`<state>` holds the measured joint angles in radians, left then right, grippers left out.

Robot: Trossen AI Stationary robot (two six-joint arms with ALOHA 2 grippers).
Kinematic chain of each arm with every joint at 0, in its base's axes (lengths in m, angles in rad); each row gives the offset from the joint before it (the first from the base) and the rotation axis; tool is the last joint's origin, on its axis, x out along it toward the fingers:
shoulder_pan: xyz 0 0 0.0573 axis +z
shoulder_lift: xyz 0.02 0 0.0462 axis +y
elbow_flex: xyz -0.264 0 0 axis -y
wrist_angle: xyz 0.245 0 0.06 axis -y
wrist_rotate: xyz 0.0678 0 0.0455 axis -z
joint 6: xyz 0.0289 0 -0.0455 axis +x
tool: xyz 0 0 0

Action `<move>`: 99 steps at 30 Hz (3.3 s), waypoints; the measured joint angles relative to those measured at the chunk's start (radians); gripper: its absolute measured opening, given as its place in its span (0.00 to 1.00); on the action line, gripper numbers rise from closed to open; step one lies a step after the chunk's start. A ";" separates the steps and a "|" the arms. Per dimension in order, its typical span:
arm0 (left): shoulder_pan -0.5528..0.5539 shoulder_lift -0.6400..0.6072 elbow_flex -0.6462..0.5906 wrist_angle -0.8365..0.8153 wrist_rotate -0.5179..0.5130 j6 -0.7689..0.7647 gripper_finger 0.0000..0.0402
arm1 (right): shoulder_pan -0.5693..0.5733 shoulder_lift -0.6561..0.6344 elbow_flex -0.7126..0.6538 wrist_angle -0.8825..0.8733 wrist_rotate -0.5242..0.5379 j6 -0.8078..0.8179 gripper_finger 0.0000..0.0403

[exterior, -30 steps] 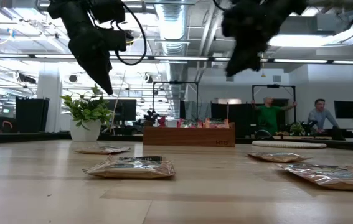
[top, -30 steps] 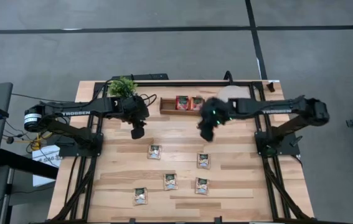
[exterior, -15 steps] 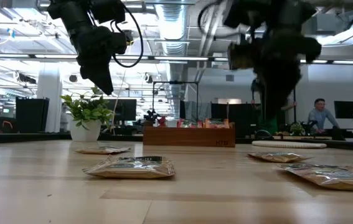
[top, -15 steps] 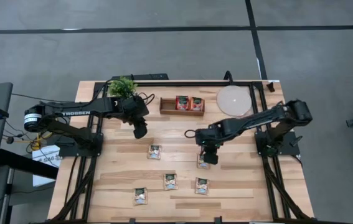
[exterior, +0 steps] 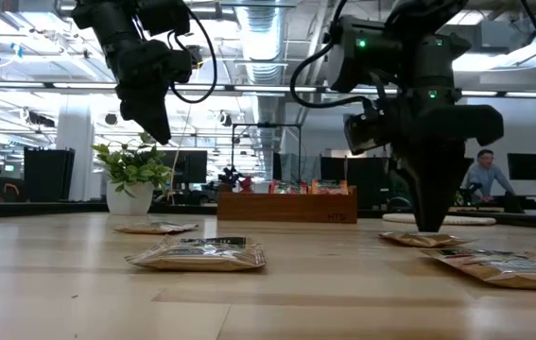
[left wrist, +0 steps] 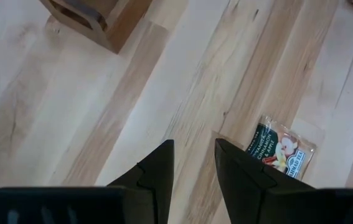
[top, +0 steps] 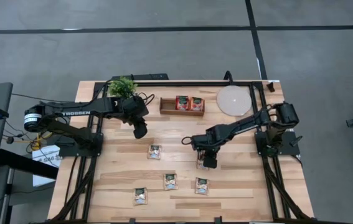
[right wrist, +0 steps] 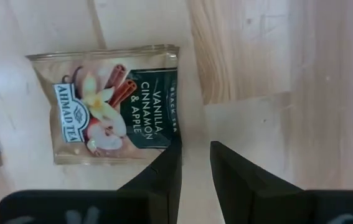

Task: Pick & Place Tea
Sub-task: Put the brown tea bag into the left section of the wooden organizer

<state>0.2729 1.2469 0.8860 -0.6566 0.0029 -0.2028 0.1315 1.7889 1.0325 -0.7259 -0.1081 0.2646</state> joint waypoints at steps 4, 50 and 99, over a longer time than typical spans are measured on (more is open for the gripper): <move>0.000 0.000 0.000 0.001 -0.001 0.007 0.27 | 0.006 0.000 0.000 -0.003 0.002 -0.001 0.19; 0.000 0.000 0.000 0.013 -0.004 0.033 0.27 | 0.054 -0.067 -0.057 0.076 0.033 0.131 0.19; 0.000 0.000 0.000 0.027 -0.004 0.055 0.27 | 0.052 -0.074 -0.103 0.151 -0.059 0.233 0.19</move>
<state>0.2727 1.2469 0.8860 -0.6300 -0.0007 -0.1478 0.1833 1.7145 0.9298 -0.5754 -0.1669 0.4973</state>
